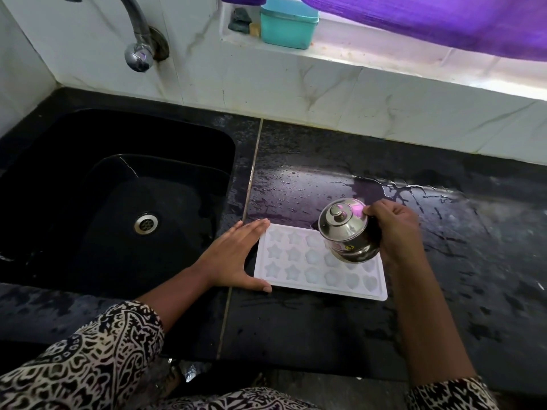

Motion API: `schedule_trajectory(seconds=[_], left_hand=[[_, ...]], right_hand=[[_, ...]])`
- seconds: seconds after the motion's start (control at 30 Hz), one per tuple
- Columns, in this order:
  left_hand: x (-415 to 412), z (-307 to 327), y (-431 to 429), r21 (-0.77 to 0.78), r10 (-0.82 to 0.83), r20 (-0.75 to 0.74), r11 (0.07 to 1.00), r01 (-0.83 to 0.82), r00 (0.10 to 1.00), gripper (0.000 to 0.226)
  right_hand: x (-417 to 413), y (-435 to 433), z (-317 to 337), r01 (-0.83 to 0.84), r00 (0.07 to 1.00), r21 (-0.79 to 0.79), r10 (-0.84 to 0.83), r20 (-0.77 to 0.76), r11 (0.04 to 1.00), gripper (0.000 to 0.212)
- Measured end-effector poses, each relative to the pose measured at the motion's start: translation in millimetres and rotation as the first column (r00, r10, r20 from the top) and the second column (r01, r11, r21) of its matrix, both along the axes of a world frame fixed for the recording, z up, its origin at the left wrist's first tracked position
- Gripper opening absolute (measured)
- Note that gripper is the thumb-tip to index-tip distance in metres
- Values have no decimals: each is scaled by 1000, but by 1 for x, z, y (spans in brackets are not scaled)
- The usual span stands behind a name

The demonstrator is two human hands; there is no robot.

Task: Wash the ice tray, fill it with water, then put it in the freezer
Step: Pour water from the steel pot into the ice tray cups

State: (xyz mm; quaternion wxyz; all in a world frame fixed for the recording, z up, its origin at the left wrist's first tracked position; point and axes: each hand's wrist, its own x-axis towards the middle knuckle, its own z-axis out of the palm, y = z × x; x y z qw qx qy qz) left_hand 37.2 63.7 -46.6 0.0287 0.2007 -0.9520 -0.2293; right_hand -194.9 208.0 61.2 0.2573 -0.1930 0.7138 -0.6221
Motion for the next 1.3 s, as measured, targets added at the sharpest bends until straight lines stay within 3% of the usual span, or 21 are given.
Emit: schedule_trajectory(seconds=[0.3, 0.73, 1.1, 1.3], left_hand=[[0, 0, 0, 2, -3, 2, 1000, 3, 1000, 129], [0, 0, 0, 8, 5, -3, 1000, -5, 1000, 129], [0, -1, 0, 3, 7, 3, 1000, -7, 1000, 129], [0, 0, -1, 7, 14, 12, 1000, -14, 1000, 129]], right_hand=[[3, -4, 3, -24, 999, 14, 25, -29, 1000, 36], [5, -9, 1, -49, 996, 67, 54, -75, 997, 31], [10, -13, 5, -69, 988, 138, 87, -129, 988, 10], [12, -15, 6, -66, 984, 143, 88, -154, 987, 16]])
